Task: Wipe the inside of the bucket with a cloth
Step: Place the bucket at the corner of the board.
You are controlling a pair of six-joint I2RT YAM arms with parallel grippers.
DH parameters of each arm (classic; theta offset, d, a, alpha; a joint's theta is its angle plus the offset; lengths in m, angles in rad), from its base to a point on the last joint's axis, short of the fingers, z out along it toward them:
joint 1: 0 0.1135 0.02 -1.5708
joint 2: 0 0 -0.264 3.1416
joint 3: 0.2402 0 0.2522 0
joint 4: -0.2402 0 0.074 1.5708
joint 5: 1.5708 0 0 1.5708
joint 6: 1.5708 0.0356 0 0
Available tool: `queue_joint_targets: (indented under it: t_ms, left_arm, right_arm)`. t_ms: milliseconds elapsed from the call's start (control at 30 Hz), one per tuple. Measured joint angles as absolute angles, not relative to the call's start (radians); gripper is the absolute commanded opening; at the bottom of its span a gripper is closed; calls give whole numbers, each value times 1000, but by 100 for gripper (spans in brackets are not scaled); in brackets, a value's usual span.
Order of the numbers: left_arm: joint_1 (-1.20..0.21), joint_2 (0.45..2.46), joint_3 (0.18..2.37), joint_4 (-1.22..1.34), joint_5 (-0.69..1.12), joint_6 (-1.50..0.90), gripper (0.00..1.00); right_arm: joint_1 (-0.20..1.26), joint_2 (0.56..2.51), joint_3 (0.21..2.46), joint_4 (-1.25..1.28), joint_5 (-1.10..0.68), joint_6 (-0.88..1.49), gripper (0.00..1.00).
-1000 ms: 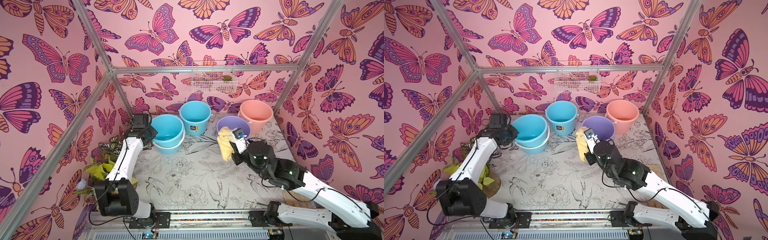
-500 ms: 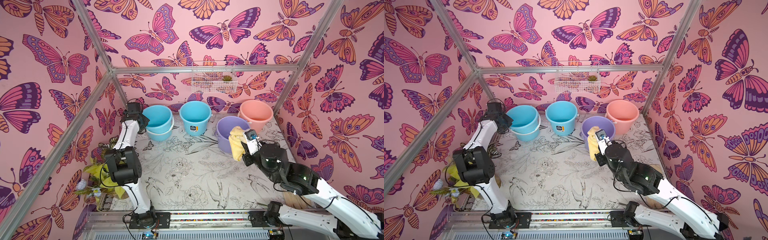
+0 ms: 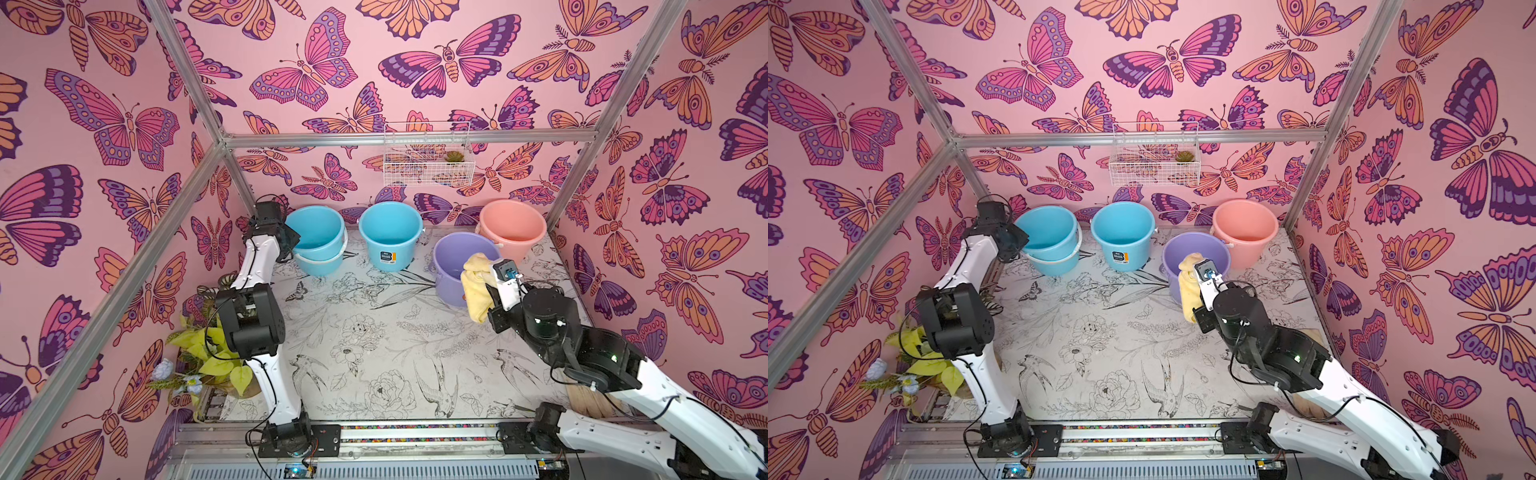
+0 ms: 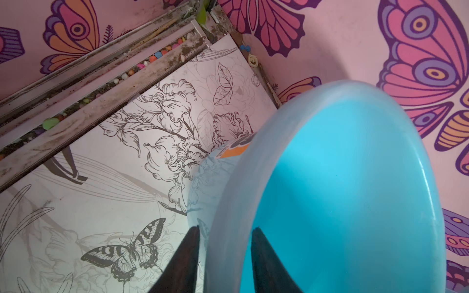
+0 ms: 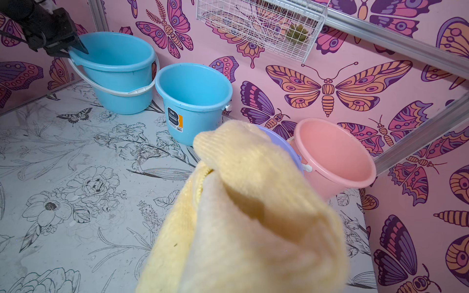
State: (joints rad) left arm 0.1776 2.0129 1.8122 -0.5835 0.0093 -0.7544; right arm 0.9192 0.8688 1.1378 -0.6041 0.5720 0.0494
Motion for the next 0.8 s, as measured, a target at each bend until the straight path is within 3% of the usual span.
queue_joint_targets:
  t_ms: [200, 433, 700, 800]
  left_arm:
    - [178, 1890, 1733, -582, 64, -736, 56]
    - [134, 1588, 1586, -578, 137, -706, 61]
    - [-171, 1368, 1516, -525, 289, -577, 70]
    - [-295, 1361, 1516, -503, 361, -516, 87]
  right_arm:
    - [795, 890, 1138, -604, 419, 93, 0]
    - [620, 961, 1139, -603, 131, 127, 0]
    - [542, 997, 1151, -586, -162, 134, 0]
    - [534, 1008, 1166, -587, -249, 133, 0]
